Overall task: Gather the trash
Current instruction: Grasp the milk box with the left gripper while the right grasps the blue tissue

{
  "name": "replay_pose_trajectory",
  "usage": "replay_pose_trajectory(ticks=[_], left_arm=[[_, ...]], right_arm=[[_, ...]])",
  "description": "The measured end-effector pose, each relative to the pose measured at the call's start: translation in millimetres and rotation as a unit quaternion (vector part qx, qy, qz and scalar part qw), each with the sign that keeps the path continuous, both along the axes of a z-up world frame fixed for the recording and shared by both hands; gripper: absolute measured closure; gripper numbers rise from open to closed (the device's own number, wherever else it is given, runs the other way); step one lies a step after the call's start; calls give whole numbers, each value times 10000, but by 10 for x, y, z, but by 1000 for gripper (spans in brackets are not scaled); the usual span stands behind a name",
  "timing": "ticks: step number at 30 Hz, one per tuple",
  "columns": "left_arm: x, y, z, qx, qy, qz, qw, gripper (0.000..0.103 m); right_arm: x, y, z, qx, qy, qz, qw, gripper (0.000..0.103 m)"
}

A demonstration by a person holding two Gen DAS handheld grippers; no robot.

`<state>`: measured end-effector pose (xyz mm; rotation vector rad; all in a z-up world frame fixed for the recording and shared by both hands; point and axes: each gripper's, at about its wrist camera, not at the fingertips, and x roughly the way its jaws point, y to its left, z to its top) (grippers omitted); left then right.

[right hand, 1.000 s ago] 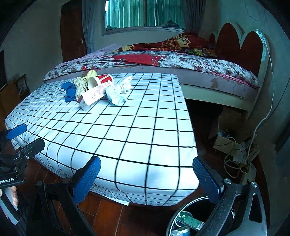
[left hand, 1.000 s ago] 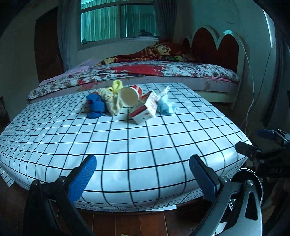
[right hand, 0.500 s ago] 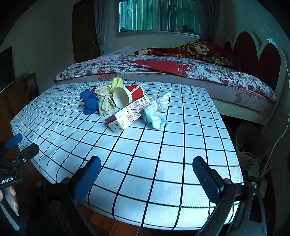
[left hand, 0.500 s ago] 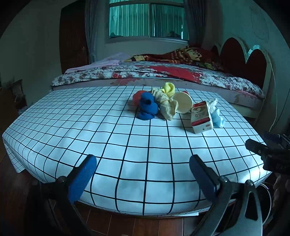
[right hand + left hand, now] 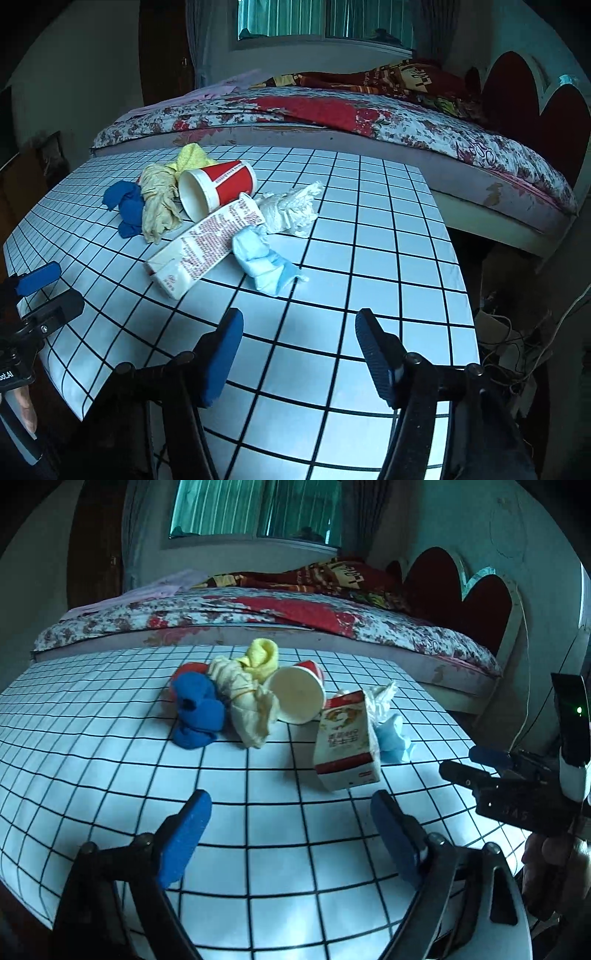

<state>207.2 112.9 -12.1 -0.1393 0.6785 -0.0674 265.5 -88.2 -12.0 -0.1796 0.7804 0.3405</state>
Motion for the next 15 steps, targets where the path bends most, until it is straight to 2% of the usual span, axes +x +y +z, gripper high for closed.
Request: replay_pose_trajectory(ticks=[6, 10, 11, 12, 13, 15], left_arm=[[378, -221, -79, -289, 151, -469, 9984, 24], [608, -228, -145, -663, 416, -702, 9945, 28], [651, -232, -166, -775, 493, -767, 9928, 31], [679, -229, -190, -886, 557, -824, 9911, 43], [690, -222, -209, -984, 606, -874, 9894, 46], [588, -216, -148, -855, 331, -757, 9929, 48]], right_arm=[[160, -118, -98, 37, 101, -78, 9999, 38], [219, -124, -100, 89, 120, -21, 9999, 38], [225, -115, -105, 99, 122, 0, 9999, 38], [233, -109, -106, 108, 127, 21, 9999, 38], [239, -104, -108, 123, 133, 42, 9998, 38], [248, -72, -105, 165, 147, 113, 9997, 38]])
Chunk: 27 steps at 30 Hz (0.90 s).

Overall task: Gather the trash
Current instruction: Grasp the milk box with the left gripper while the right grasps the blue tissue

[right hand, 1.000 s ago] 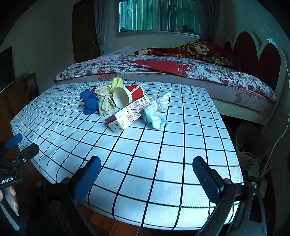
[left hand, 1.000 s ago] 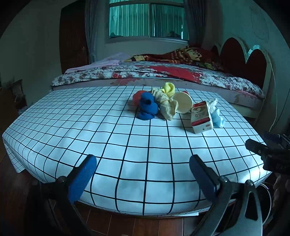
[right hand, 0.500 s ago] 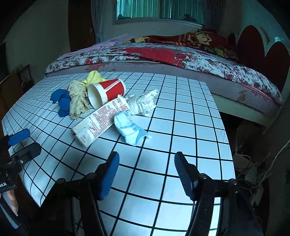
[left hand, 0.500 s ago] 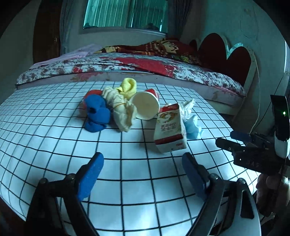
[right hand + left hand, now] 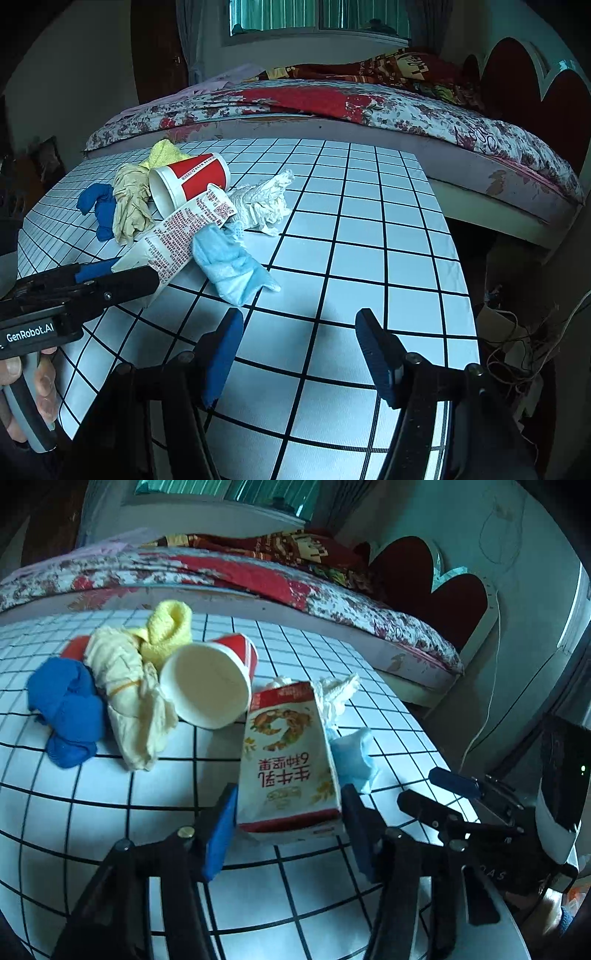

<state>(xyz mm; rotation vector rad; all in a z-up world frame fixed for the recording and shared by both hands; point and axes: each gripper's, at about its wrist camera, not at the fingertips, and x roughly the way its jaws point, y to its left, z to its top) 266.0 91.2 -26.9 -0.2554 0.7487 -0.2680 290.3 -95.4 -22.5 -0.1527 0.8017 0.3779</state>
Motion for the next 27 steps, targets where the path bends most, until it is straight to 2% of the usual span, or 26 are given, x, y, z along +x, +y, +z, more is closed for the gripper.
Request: replay_pose_trajectory(ticks=[4, 6, 8, 12, 13, 15, 19, 20, 21, 22, 25, 27], left_arm=[[-241, -28, 132, 782, -507, 376, 9949, 49], [-276, -72, 135, 1302, -602, 470, 9885, 49], [-272, -68, 98, 1507, -536, 468, 9860, 50], [-205, 13, 2, 1550, -244, 529, 9862, 47], [-182, 34, -20, 1534, -182, 572, 9863, 45], [-122, 46, -40, 1506, -93, 651, 9864, 34], [-19, 78, -53, 1339, 15, 718, 9884, 34], [7, 79, -72, 1312, 83, 699, 9888, 35], [41, 79, -109, 1286, 197, 645, 9894, 46], [54, 70, -142, 1236, 279, 524, 9906, 48], [-78, 29, -94, 1292, 78, 421, 9907, 51], [-190, 1, -30, 1292, -110, 383, 9908, 51]], right_arm=[[17, 118, -3, 48, 0, 186, 9998, 38], [59, 213, -16, 50, 26, 252, 9997, 38], [122, 303, -32, 38, 51, 290, 9996, 38], [279, 432, -65, 35, 168, 350, 9992, 38], [312, 461, -76, 10, 192, 372, 9991, 41], [359, 498, -98, -6, 258, 426, 9988, 45], [408, 546, -120, -11, 302, 482, 9984, 54], [405, 555, -116, -33, 300, 509, 9982, 63], [399, 561, -120, -54, 334, 538, 9980, 70], [375, 546, -113, -32, 342, 538, 9980, 81], [225, 468, -52, 2, 231, 545, 9982, 88], [96, 403, 4, 6, 91, 538, 9985, 89]])
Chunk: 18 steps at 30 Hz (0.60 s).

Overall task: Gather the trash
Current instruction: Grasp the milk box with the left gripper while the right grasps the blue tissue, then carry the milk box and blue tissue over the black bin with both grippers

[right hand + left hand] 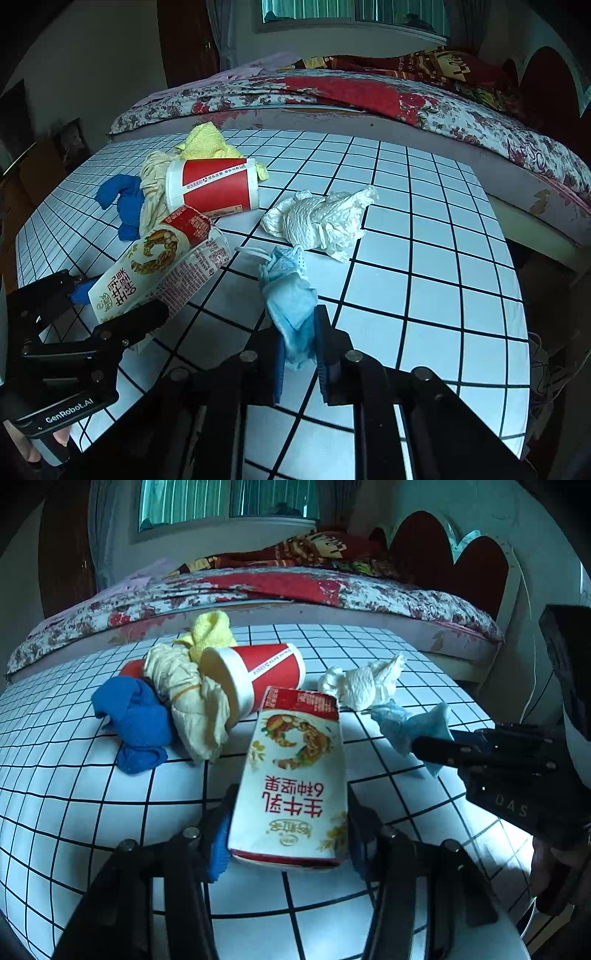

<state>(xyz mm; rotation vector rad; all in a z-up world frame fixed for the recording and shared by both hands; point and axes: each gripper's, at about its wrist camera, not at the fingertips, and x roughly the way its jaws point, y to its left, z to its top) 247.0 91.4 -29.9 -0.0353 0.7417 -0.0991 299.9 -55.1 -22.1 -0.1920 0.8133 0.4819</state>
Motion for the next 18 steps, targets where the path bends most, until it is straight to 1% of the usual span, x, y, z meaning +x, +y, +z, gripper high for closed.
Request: replay_pose_trajectory(ticks=[3, 9, 18], left_arm=[[-144, -53, 101, -62, -194, -49, 9998, 51], [-386, -210, 259, 17, -356, -137, 9993, 51], [-725, -466, 399, 59, -559, -301, 9980, 51]], right_arm=[[-195, -127, 109, 115, -225, -58, 9997, 89], [-571, -485, 361, 296, -672, -379, 9966, 89], [-1054, -974, 476, 417, -966, -827, 9910, 89]])
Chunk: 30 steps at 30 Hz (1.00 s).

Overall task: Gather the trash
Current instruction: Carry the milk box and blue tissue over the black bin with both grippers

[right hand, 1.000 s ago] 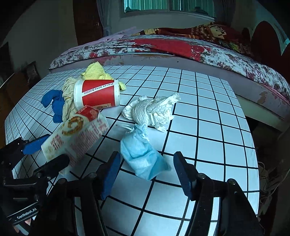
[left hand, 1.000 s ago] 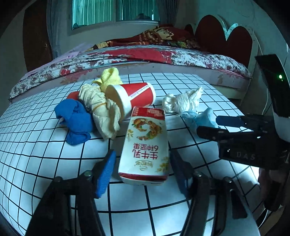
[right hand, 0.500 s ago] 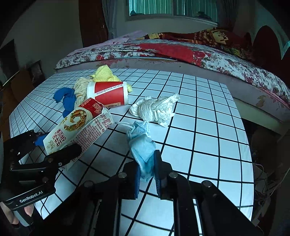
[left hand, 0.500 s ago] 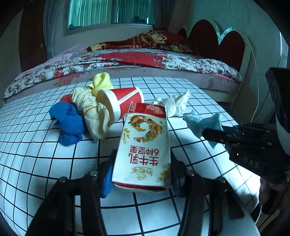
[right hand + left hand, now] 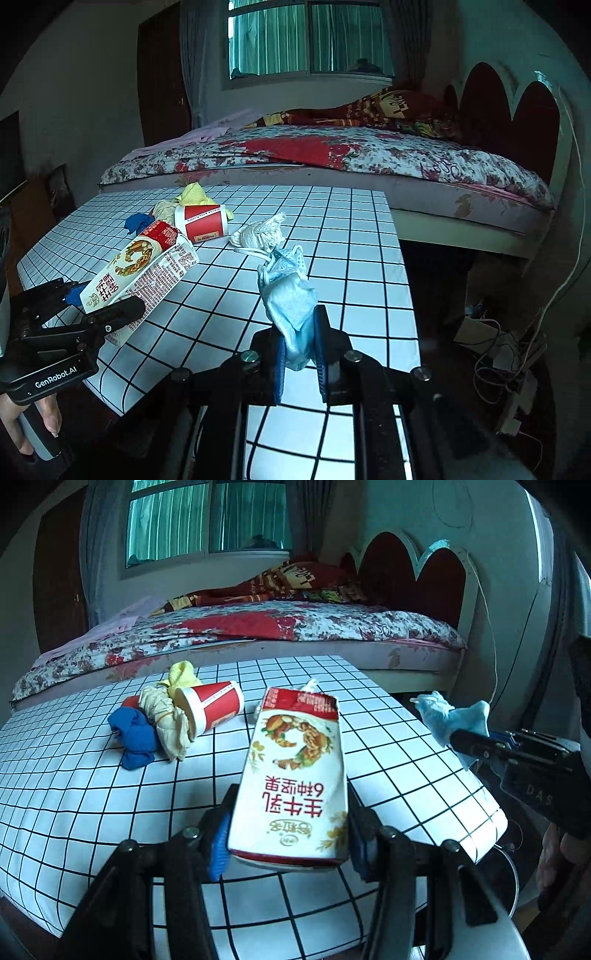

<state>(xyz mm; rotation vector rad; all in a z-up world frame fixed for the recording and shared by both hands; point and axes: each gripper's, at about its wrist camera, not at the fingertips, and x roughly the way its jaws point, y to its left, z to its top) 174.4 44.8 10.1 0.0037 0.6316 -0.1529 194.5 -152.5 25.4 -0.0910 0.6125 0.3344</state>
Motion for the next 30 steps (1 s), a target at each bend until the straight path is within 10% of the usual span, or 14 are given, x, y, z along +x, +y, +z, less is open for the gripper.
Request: replay_pose_trajectory(ticks=[30], left_arm=[[-702, -1568, -73, 259, -55, -1593, 9869, 51]], right_arm=[[-1117, -1575, -296, 67, 80, -1325, 9911, 89]])
